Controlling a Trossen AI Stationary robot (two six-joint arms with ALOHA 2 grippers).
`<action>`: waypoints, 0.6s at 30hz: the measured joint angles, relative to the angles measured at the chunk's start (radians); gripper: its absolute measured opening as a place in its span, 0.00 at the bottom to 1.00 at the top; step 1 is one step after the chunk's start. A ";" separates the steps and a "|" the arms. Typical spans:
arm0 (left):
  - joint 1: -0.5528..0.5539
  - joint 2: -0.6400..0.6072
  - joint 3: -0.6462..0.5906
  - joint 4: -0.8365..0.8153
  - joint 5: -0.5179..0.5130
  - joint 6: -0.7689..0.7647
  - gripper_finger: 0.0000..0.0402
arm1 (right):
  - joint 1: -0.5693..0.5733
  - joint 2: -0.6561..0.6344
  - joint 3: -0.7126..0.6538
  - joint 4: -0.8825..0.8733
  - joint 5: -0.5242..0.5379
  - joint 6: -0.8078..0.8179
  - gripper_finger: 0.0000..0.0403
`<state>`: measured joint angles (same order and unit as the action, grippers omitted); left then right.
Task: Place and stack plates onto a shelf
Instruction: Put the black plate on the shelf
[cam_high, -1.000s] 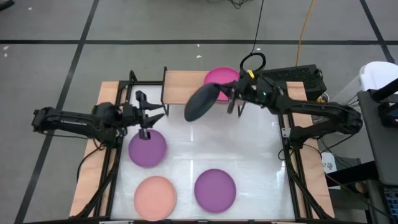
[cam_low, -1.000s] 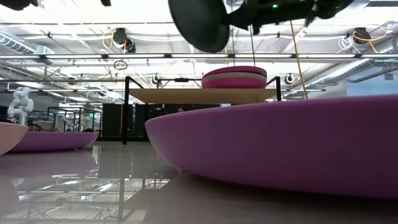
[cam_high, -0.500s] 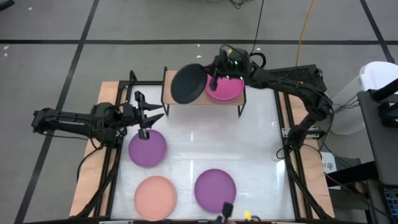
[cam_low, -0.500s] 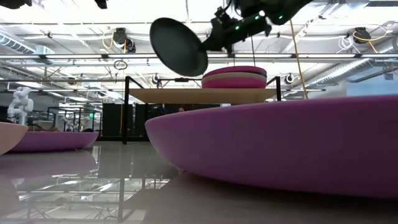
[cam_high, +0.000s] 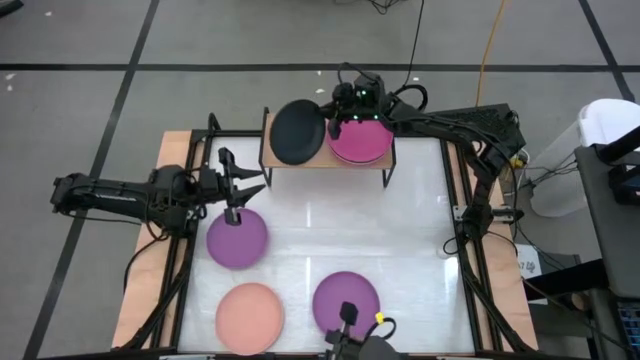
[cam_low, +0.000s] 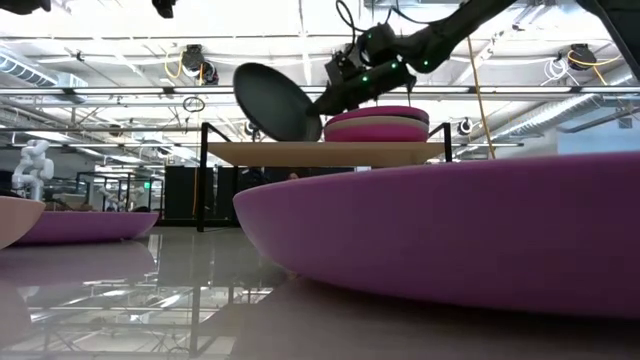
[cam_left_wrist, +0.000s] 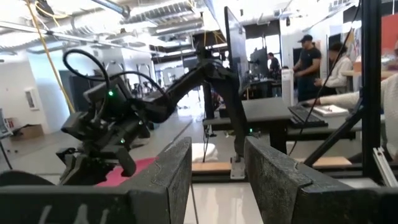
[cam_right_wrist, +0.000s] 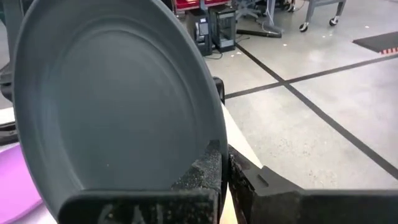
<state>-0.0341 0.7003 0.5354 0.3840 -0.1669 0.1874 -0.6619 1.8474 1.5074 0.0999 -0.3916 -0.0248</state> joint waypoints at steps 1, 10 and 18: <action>0.000 0.000 0.000 -0.007 0.000 -0.002 0.38 | 0.002 0.007 0.000 0.007 0.000 -0.007 0.00; 0.000 0.000 0.000 -0.020 0.000 -0.003 0.38 | 0.004 0.033 0.000 0.005 0.013 -0.013 0.04; 0.000 0.000 0.000 -0.022 -0.001 0.017 0.38 | 0.007 0.033 -0.001 -0.006 0.081 -0.018 0.08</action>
<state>-0.0341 0.7002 0.5354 0.3624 -0.1677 0.2047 -0.6544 1.8805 1.5063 0.0937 -0.3103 -0.0433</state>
